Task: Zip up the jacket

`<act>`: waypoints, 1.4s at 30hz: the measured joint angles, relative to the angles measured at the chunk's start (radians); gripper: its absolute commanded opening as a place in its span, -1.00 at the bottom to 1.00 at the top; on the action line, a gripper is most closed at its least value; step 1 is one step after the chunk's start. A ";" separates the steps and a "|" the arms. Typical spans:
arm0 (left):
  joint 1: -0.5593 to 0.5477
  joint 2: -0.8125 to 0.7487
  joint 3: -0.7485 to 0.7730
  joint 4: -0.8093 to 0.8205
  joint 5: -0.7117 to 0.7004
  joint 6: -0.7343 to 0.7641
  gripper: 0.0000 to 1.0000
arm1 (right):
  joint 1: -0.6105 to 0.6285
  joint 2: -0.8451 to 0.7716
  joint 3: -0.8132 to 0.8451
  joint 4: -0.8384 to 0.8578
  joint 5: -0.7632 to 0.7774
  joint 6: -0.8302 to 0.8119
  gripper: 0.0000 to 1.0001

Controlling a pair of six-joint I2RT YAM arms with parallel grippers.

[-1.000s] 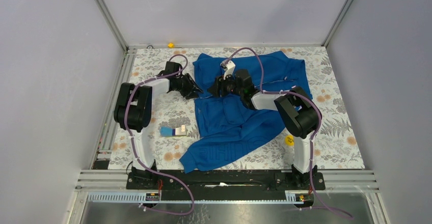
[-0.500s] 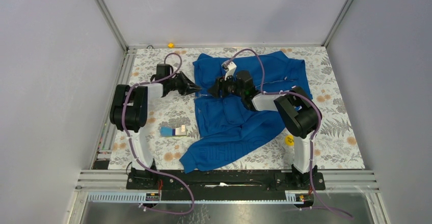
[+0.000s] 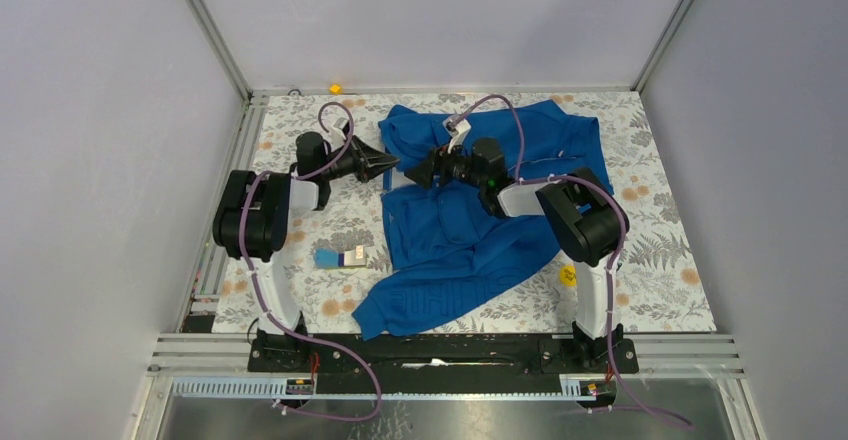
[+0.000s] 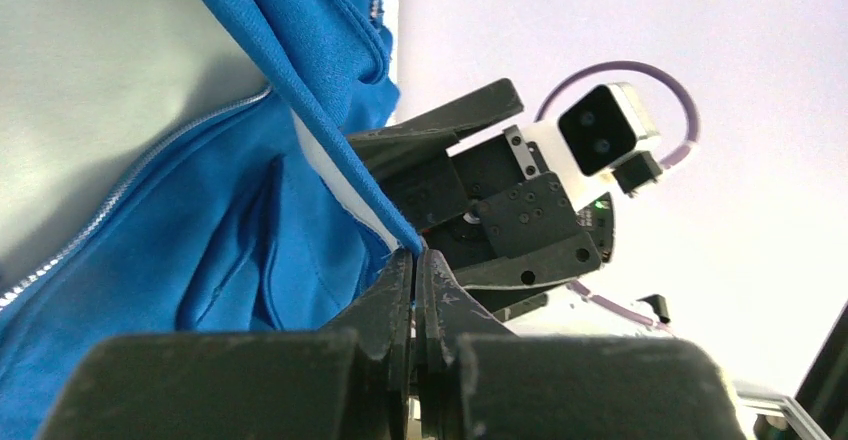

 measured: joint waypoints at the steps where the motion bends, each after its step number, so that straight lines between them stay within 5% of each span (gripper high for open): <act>1: 0.000 0.006 -0.004 0.042 0.004 -0.028 -1.00 | -0.003 0.002 0.000 0.013 -0.004 0.009 0.51; 19: -0.019 0.021 -0.026 0.176 0.012 -0.122 -1.00 | -0.013 0.108 0.006 0.277 -0.079 0.188 0.28; 29: -0.023 0.021 -0.026 0.176 0.011 -0.121 -1.00 | -0.013 0.124 0.012 0.357 -0.114 0.244 -0.20; 35: -0.023 0.021 -0.025 0.137 0.003 -0.076 -1.00 | -0.013 0.134 0.014 0.375 -0.133 0.266 -0.99; 38: -0.023 0.020 -0.023 0.079 -0.003 -0.027 -1.00 | -0.014 0.134 0.016 0.355 -0.139 0.255 -1.00; 42: -0.025 -0.011 0.014 -0.140 -0.034 0.121 -0.14 | -0.023 0.134 0.028 0.283 -0.168 0.191 -1.00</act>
